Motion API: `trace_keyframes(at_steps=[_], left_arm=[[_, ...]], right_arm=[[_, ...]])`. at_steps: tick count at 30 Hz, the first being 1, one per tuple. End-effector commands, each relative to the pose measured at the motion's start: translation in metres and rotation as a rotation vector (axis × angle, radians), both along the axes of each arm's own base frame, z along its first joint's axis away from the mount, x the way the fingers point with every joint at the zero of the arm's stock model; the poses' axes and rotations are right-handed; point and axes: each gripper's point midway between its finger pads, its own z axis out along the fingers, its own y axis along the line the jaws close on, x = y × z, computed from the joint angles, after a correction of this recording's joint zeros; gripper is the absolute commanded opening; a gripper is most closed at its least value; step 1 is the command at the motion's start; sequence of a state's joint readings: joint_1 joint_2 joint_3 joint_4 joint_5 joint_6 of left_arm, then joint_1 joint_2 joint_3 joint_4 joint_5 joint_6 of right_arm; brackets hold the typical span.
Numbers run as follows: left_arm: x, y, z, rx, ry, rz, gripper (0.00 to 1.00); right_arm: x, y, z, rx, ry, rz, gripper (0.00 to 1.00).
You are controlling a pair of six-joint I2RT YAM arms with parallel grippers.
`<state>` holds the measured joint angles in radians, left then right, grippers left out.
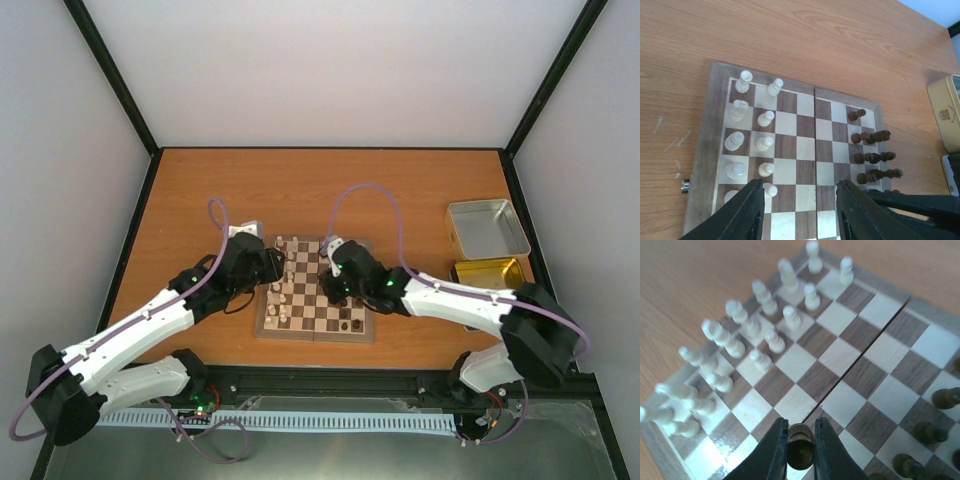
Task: Set up the chess pieces on the board
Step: Place the chess piece on the chessboard.
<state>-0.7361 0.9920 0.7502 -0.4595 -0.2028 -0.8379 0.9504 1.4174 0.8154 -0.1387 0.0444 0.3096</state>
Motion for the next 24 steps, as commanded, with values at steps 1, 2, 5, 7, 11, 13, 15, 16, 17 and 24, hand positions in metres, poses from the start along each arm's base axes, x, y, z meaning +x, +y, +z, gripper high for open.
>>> trace_keyframes(at_steps=[1,2,5,7,11,13,15,16,17,24], left_arm=[[0.004,0.014,0.002,-0.001,-0.007,0.051,0.41],[0.004,0.014,0.002,0.001,-0.007,0.052,0.41],[0.005,0.014,-0.002,0.008,-0.003,0.051,0.42],[0.006,0.014,-0.003,0.011,-0.004,0.047,0.42],[0.007,0.014,-0.006,0.023,-0.003,0.044,0.42],[0.008,0.013,-0.006,0.029,-0.006,0.043,0.42],[0.009,0.013,-0.006,0.037,-0.008,0.043,0.42],[0.010,0.014,-0.006,0.041,-0.010,0.043,0.42],[0.010,0.014,-0.005,0.044,-0.013,0.044,0.43],[0.014,0.023,0.005,0.064,-0.043,0.072,0.45]], right_arm=[[-0.002,0.016,-0.013,-0.076,-0.002,0.089,0.05],[-0.003,0.017,-0.018,-0.088,0.005,0.095,0.06],[-0.004,0.019,-0.029,-0.112,0.029,0.110,0.08],[-0.005,0.018,-0.037,-0.138,0.046,0.112,0.09],[-0.006,0.016,-0.045,-0.176,0.068,0.120,0.11],[-0.006,0.014,-0.047,-0.191,0.075,0.117,0.13],[-0.006,0.012,-0.048,-0.213,0.089,0.109,0.21],[-0.007,0.011,-0.047,-0.222,0.100,0.102,0.27],[-0.007,0.010,-0.044,-0.226,0.113,0.091,0.33],[-0.009,0.011,-0.025,-0.226,0.237,-0.015,0.46]])
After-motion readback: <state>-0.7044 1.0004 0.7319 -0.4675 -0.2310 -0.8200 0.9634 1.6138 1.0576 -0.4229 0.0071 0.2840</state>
